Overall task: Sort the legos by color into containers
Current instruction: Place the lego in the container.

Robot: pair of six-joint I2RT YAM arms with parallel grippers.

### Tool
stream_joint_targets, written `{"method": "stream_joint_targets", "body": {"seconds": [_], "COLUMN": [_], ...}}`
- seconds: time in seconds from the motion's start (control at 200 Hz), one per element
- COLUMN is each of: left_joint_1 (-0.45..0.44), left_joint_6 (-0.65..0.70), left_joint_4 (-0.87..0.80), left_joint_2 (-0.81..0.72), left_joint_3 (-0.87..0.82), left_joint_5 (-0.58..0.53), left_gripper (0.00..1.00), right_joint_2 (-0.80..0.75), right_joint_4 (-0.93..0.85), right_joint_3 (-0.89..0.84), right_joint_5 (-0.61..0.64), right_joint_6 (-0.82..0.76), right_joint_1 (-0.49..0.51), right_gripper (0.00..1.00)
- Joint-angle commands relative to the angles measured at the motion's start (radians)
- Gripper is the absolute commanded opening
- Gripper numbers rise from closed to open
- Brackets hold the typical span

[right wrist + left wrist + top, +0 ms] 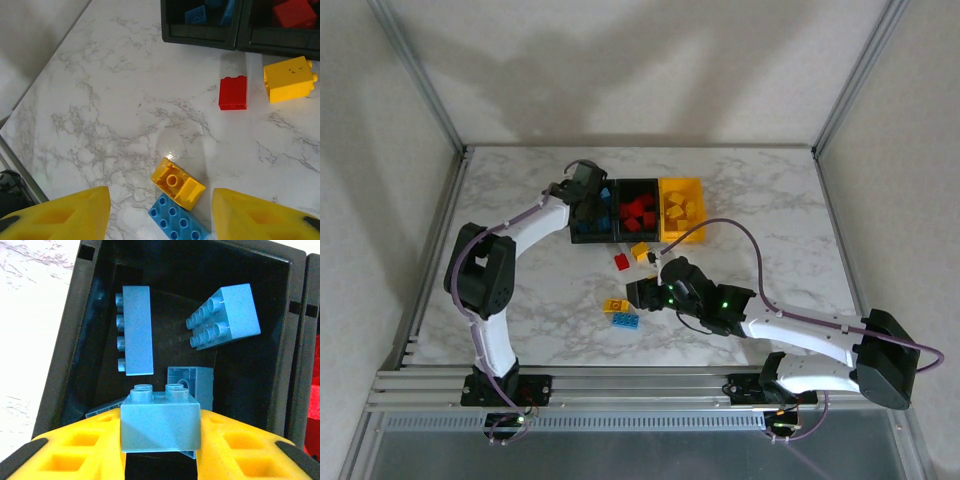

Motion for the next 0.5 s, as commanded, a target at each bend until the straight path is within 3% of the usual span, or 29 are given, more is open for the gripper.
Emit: {"method": "stream_joint_targets", "body": {"seconds": [0.0, 0.125, 0.285, 0.491], "left_joint_1": [0.006, 0.006, 0.005, -0.009], "left_joint_6": [0.017, 0.015, 0.009, -0.017], "left_joint_4": [-0.025, -0.032, -0.046, -0.021], "left_joint_2": [0.001, -0.014, -0.059, -0.228], "left_joint_3": [0.022, 0.023, 0.012, -0.107], "left_joint_5": [0.002, -0.003, 0.0, 0.065], "left_gripper": [0.45, 0.53, 0.53, 0.53], "right_joint_2": [-0.027, -0.025, -0.031, -0.019], "right_joint_4": [-0.006, -0.008, -0.016, -0.082], "right_joint_3": [-0.001, 0.0, 0.002, 0.038], "right_joint_5": [0.023, 0.022, 0.035, 0.06], "right_joint_6": [0.014, 0.012, 0.019, 0.034], "right_joint_1": [0.011, 0.011, 0.01, 0.011], "right_gripper": [0.56, 0.56, 0.56, 0.58]}}
